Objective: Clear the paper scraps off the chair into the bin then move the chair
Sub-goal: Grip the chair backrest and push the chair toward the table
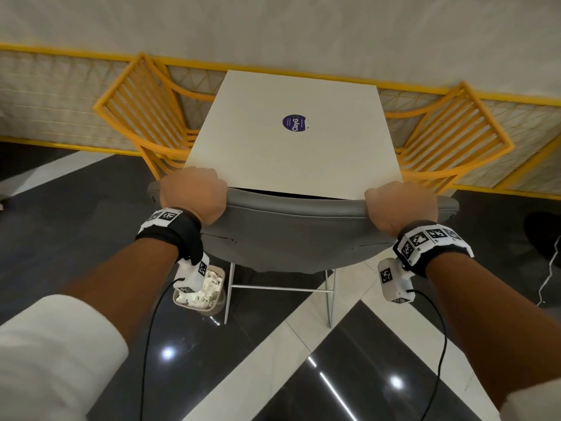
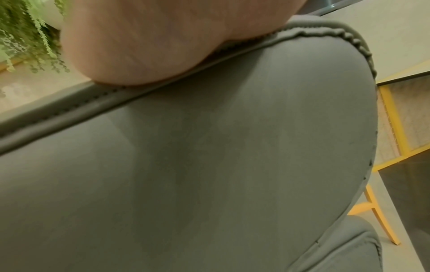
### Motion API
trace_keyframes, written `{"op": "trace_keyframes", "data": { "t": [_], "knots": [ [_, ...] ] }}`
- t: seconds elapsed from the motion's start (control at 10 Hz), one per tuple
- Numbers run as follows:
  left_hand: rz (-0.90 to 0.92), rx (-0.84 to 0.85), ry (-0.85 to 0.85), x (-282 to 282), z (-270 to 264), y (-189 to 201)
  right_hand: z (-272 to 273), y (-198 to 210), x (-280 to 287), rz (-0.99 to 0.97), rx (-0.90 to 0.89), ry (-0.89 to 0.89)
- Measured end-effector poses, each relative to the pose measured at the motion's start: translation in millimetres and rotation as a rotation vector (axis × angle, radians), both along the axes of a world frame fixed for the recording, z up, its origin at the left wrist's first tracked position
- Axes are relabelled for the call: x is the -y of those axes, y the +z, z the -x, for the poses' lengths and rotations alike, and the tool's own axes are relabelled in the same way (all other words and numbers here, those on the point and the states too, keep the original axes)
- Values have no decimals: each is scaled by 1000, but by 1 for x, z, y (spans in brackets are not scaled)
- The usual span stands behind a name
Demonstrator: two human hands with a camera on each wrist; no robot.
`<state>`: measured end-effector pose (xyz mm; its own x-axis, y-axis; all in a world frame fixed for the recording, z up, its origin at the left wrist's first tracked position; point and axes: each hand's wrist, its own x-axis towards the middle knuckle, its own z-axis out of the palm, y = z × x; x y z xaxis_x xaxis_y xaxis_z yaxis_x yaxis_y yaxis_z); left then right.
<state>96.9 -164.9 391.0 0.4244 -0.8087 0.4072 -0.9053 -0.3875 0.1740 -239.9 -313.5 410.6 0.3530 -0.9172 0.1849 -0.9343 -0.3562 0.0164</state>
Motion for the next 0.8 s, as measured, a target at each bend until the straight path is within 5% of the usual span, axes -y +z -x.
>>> {"op": "trace_keyframes", "data": {
  "t": [0.6,0.8],
  "knots": [
    [-34,-15,-7,-30,12,2,6,-2,-34,-52,-53,106],
    [80,-119,-82,-98,30,-24,41,-34,-110,-66,406,252]
  ]
}}
